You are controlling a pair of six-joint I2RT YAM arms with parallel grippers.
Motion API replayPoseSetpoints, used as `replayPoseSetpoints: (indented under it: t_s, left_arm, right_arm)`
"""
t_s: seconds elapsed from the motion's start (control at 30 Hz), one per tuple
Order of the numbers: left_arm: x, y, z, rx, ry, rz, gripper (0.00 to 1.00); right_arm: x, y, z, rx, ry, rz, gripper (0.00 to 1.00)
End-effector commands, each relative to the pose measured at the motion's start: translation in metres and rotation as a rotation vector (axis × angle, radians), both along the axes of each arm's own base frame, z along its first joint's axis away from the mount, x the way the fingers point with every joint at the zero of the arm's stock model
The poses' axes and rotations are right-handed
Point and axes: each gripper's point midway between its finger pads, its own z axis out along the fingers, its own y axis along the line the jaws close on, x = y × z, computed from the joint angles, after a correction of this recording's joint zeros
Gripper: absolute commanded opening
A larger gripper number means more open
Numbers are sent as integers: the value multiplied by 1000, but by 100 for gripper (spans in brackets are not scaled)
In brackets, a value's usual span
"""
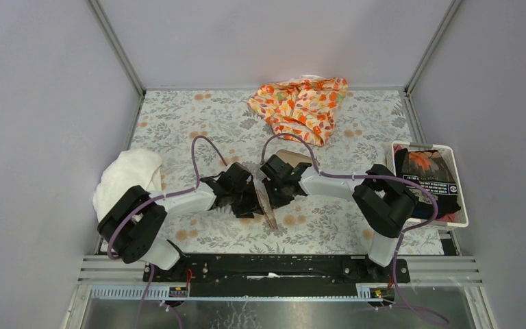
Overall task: Organize the sunglasses
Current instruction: Fold the sunglasses at the center of the board.
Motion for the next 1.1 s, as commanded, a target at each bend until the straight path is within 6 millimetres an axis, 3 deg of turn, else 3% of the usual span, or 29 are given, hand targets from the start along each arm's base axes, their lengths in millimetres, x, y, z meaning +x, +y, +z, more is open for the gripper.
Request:
replayPoseSetpoints:
  t_s: [0.0, 0.27, 0.7, 0.87, 0.97, 1.07]
  left_arm:
    - [14, -8, 5, -21, -68, 6, 46]
    - [9, -2, 6, -13, -70, 7, 46]
    - [11, 4, 13, 23, -95, -7, 46]
    - [13, 16, 21, 70, -118, 12, 46]
    - [18, 19, 25, 63, -138, 25, 46]
    - [20, 19, 20, 52, -121, 25, 46]
  right_arm:
    - [-6, 12, 18, 41, -30, 9, 22]
    - [3, -11, 17, -36, -75, -18, 30]
    - [21, -44, 43, -46, -146, -97, 34]
    - [20, -29, 73, 90, -185, -88, 41]
    - [9, -5, 91, 238, -166, -21, 57]
    - [1, 6, 90, 248, -158, 22, 64]
